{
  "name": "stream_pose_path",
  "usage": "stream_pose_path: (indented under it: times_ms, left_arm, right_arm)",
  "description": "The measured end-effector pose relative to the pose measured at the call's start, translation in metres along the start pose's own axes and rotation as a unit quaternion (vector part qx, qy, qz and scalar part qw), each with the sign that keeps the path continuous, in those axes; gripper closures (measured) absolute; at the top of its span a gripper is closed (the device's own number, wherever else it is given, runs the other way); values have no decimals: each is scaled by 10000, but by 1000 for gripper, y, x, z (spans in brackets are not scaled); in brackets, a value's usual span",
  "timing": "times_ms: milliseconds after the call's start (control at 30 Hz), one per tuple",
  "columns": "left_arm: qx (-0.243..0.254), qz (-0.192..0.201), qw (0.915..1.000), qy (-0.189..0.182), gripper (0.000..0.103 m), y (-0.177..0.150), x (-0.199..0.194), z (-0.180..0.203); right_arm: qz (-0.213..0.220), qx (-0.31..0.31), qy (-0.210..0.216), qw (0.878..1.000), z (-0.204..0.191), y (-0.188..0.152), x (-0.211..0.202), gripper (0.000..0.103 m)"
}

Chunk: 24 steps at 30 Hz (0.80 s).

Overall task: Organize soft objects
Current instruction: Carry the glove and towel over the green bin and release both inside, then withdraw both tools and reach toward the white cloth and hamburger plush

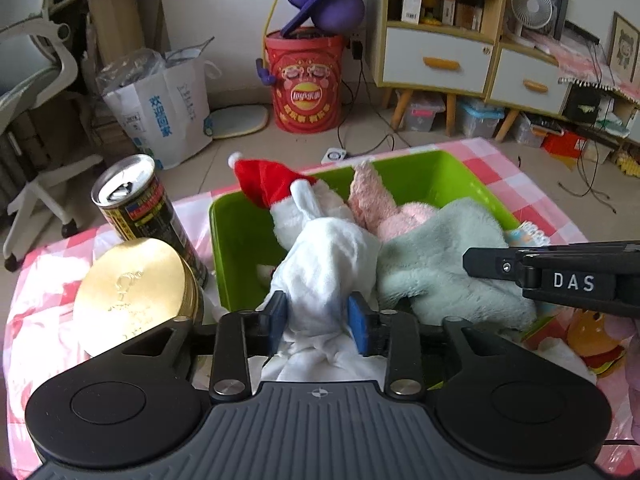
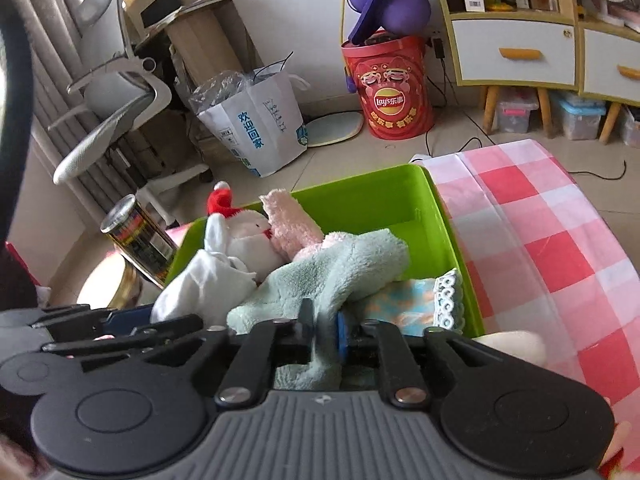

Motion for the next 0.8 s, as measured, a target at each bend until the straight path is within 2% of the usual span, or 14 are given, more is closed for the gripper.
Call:
stream_pose_path:
  times_ms: [100, 300, 400, 467, 533, 633, 800]
  left_arm:
    - [-39, 168, 9999, -10, 47, 3, -11, -2]
    - [-177, 418, 9990, 20, 29, 5, -43, -9]
    - [-254, 534, 9982, 71, 22, 2, -58, -16]
    - [-309, 561, 9979, 99, 18, -1, -67, -21]
    - [-377, 564, 9976, 149, 11, -5, -76, -25]
    - [-492, 629, 9966, 181, 6, -13, -90, -31]
    - [-642, 649, 9957, 185, 5, -29, -109, -39]
  right_arm:
    - [91, 38, 53, 9999, -3, 2, -15, 87]
    - [311, 259, -41, 9992, 4, 9, -52, 77]
    - [432, 384, -66, 9983, 9, 11, -72, 65]
    - [516, 435, -120, 9976, 13, 10, -85, 61]
    - [555, 478, -162, 9972, 15, 7, -99, 56]
    - [626, 520, -214, 9965, 18, 3, -117, 50]
    - [732, 636, -239, 9950, 21, -9, -142, 43]
Point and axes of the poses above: each gripper's, at about its wrist camera, not at the fingertips, and x roughly the way its jaws point, z to its right, y to its top, the point moved 6 cm from there along x, roughly the way its jaws point, and after that the axes turned 7 degrees about y, right-handed, at the moved point
